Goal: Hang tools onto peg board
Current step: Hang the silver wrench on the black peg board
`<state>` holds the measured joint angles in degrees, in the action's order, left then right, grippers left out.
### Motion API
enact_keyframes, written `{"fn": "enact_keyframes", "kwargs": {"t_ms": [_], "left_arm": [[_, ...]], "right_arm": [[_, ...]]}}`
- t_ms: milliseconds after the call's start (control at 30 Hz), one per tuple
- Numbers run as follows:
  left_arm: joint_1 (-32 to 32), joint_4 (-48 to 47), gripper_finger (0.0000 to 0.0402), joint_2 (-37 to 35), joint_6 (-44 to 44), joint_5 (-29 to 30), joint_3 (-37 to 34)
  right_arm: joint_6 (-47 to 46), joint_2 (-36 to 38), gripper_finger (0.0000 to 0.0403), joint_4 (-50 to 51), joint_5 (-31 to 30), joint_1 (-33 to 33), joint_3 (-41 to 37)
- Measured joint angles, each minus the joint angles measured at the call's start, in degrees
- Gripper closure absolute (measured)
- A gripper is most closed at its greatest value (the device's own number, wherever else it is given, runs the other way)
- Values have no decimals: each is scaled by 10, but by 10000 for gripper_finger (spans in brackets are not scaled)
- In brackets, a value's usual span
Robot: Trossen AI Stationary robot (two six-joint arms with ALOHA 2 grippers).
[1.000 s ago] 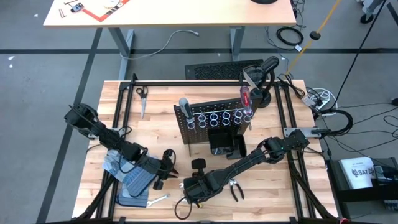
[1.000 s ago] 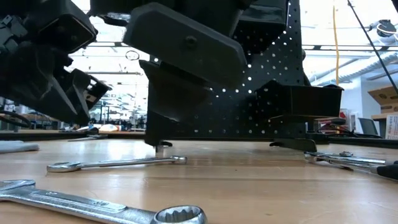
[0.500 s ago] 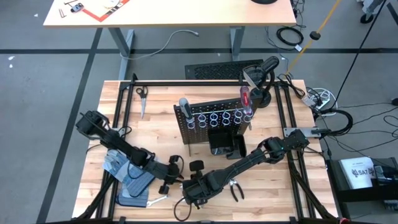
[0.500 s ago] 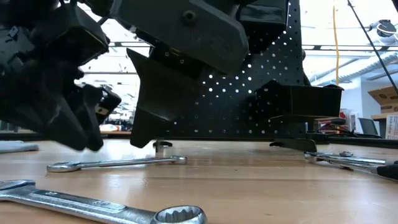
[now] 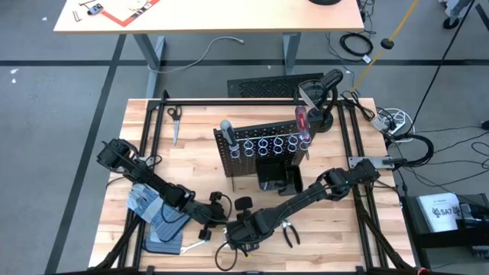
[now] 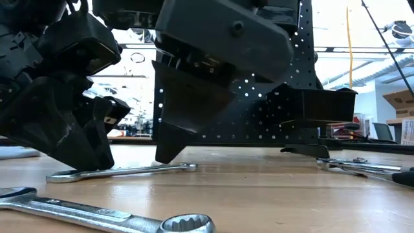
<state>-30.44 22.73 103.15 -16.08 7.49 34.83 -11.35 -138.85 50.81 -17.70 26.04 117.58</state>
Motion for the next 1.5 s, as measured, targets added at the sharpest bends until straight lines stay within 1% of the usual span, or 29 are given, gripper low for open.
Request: {"fn": "enact_keyframes", "kwargs": {"t_ms": [300,467,600,700,800,900,1033,1167,1300,1400,1500], "left_arm": [[1,13,320,-24,17,-5,-4],[2,-7,320,-46,19,-4,-5],[2,-19,320,-71,16,-9,-4],[2,-18,320,-84,14,-38,-4],[2,-17,320,-82,14,-67,-4],[1,-17,320,-64,6,-73,-4],[1,-9,320,-37,-1,-72,-3],[1,1,320,-17,-1,-50,-1],[8,-1,320,-14,0,-35,-1],[13,-1,320,-13,0,-28,-1],[16,-1,320,-13,0,-24,-1]], "right_arm": [[38,-3,344,-2,2,-10,-16],[50,-1,338,-18,23,-21,-26],[58,-1,307,-27,30,-25,-27],[72,-1,276,-29,29,-26,-27],[87,-1,254,-31,37,-31,-27],[92,-1,247,-35,58,-40,-27],[93,-2,257,-43,83,-50,-27],[97,-2,275,-44,87,-52,-27],[101,-7,293,-48,91,-52,-27],[92,-16,314,-52,92,-52,-27],[86,-22,343,-56,93,-52,-26]]}}
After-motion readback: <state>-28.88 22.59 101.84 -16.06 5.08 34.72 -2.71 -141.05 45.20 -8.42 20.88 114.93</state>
